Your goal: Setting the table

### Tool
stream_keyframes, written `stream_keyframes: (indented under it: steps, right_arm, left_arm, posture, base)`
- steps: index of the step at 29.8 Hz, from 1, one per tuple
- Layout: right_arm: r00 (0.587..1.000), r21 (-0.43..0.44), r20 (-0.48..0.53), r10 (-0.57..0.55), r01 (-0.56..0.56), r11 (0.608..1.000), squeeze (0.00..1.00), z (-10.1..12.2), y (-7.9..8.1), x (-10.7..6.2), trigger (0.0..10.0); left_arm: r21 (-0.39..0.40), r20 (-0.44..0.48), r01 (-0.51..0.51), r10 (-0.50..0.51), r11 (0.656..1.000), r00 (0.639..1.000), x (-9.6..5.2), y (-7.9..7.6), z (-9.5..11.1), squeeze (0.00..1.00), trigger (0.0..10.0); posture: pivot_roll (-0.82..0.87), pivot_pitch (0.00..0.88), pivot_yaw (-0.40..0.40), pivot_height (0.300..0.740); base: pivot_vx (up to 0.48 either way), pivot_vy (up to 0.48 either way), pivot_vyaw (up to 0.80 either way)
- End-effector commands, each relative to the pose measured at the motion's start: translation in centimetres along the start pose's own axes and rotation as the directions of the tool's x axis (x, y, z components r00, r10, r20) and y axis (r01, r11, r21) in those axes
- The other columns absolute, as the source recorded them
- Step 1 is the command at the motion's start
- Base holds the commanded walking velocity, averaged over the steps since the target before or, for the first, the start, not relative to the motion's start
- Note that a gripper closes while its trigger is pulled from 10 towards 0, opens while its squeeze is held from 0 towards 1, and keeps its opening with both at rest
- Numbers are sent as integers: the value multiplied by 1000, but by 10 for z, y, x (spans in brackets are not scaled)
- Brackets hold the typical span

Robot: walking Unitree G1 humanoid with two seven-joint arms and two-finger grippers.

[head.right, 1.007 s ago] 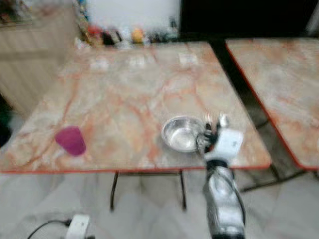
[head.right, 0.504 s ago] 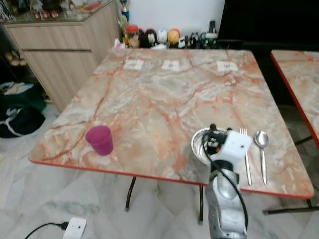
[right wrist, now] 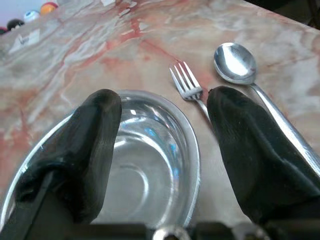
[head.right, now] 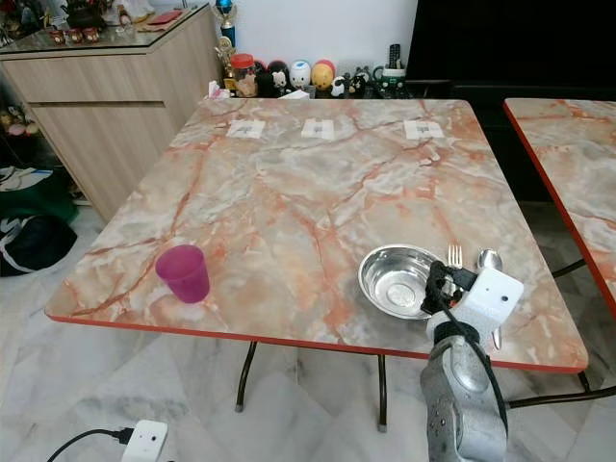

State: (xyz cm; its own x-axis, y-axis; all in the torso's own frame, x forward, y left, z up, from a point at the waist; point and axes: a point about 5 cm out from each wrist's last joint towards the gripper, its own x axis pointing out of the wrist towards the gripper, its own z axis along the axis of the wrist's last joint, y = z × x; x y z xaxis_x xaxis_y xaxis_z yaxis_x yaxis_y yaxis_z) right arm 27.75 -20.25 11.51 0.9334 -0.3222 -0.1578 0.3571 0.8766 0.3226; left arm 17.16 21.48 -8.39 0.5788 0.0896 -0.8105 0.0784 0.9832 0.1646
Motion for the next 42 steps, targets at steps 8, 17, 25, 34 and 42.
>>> stream_keyframes:
  steps: [8, 17, 25, 34, 42]
  right_arm:
    - [996, -7, -89, -27, 26, 1000, 0, -11, -1, 3, 10000]
    - [987, -4, -146, -68, 69, 998, 0, -18, -10, 6, 10000]
    - [982, 37, -180, -63, 71, 997, 0, -22, -9, 8, 10000]
    - [978, 63, -202, -55, 69, 996, 0, -26, -7, 9, 5059]
    - [976, 65, -214, -50, 65, 996, 0, -29, -5, 9, 0]
  left_arm:
    - [4, -11, -7, 7, 1000, 1000, -1, 3, -2, 0, 10000]
    - [11, -12, -7, 8, 1000, 1000, -1, 4, -3, 0, 10000]
    - [11, -11, -11, 11, 1000, 1000, -1, 5, -3, 0, 10000]
    - [14, -12, -10, 11, 1000, 1000, -1, 5, -3, 0, 10000]
    - [16, -12, -11, 11, 1000, 1000, -1, 5, -3, 0, 10000]
  posture:
    - [-132, 32, 43, 740]
    - [-130, 32, 45, 740]
    - [-126, 33, 46, 740]
    - [-125, 32, 47, 740]
    - [-125, 33, 47, 740]
  base:
    - [0, 0, 0]
    - [0, 0, 0]
    - [0, 0, 0]
    - [0, 0, 0]
    - [0, 0, 0]
